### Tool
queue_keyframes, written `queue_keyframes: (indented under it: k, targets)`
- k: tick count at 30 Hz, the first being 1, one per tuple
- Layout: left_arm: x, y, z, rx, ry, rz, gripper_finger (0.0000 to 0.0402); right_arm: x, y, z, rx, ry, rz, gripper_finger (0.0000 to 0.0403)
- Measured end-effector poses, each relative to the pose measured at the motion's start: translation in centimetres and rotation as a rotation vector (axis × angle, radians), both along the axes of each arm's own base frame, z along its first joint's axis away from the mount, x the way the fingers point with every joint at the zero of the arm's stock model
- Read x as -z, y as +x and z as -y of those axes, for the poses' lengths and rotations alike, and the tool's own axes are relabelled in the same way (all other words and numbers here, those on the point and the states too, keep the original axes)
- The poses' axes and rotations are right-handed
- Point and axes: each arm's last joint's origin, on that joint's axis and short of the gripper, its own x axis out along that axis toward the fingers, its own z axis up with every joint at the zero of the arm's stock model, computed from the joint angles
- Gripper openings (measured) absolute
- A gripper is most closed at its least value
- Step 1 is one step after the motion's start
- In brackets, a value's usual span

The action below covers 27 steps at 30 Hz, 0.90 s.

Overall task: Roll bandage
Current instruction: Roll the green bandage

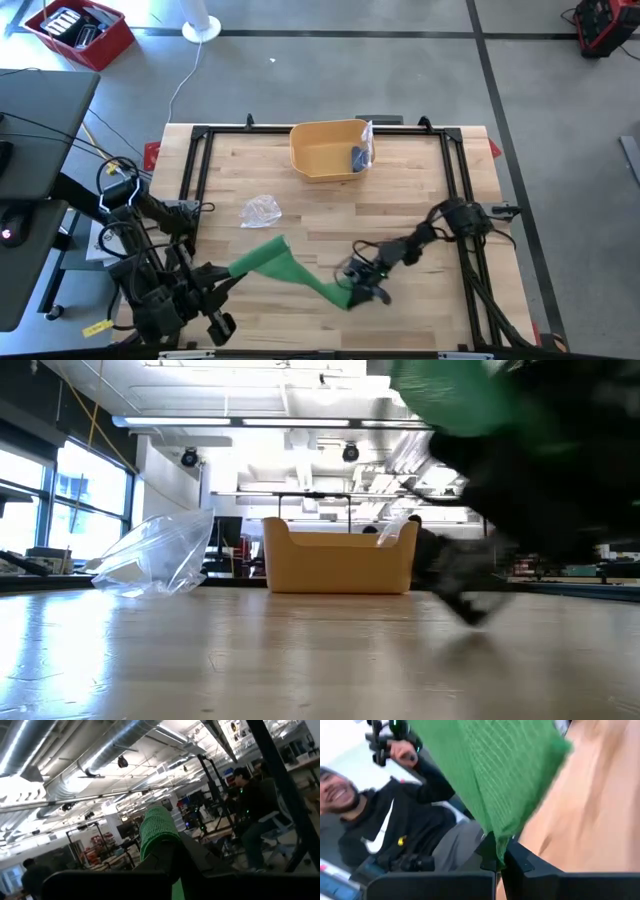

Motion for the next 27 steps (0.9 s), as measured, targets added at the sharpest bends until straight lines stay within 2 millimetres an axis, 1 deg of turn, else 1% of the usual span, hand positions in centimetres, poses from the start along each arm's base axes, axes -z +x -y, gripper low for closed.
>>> queue_keyframes:
  k: [2, 4, 6, 7, 10, 13, 16, 18, 20, 23, 27]
  targets:
    - [0.1, 0.7, 0.0, -0.012, 0.04, -0.023, 0.0005, -0.6, -1.0, -1.1, 0.01, 0.013, -0.007, 0.0]
    - [0.7, 1.7, 0.5, -0.013, 0.097, -0.066, 0.0005, -1.5, -1.3, -2.0, 0.071, 0.029, 0.027, 0.0]
    - [1.5, 2.8, 0.9, -0.006, 0.149, -0.113, 0.0005, -2.3, -0.7, -2.5, 0.178, 0.03, 0.075, 0.0001]
    - [1.9, 3.2, 1.1, 0.0, 0.168, -0.138, 0.0005, -2.6, -0.3, -2.6, 0.2, 0.026, 0.103, 0.0004]
    - [2.9, 4.3, 1.5, 0.027, 0.182, -0.194, 0.0005, -3.5, 1.1, -2.3, 0.155, 0.033, 0.164, 0.0026]
    - [3.5, 4.7, 1.7, 0.042, 0.171, -0.216, 0.0005, -4.1, 2.2, -1.3, 0.095, 0.05, 0.183, 0.0068]
    - [3.6, 4.6, 1.8, 0.048, 0.162, -0.216, 0.0005, -4.1, 2.6, 0.1, 0.05, 0.061, 0.164, 0.012]
    - [3.6, 4.6, 1.8, 0.05, 0.164, -0.217, 0.0005, -3.6, 2.5, 1.1, 0.033, 0.054, 0.137, 0.0152]
    - [3.6, 4.5, 1.9, 0.053, 0.163, -0.217, 0.0005, -2.9, 2.0, 2.2, 0.055, 0.044, 0.089, 0.0175]
    - [3.6, 4.4, 1.9, 0.036, 0.153, -0.228, 0.0005, -1.7, 0.6, 3.7, 0.207, 0.012, 0.012, 0.0186]
    - [3.6, 4.5, 1.6, -0.009, 0.127, -0.25, 0.0005, -0.9, -2.6, 5.7, 0.579, -0.04, -0.097, 0.0185]
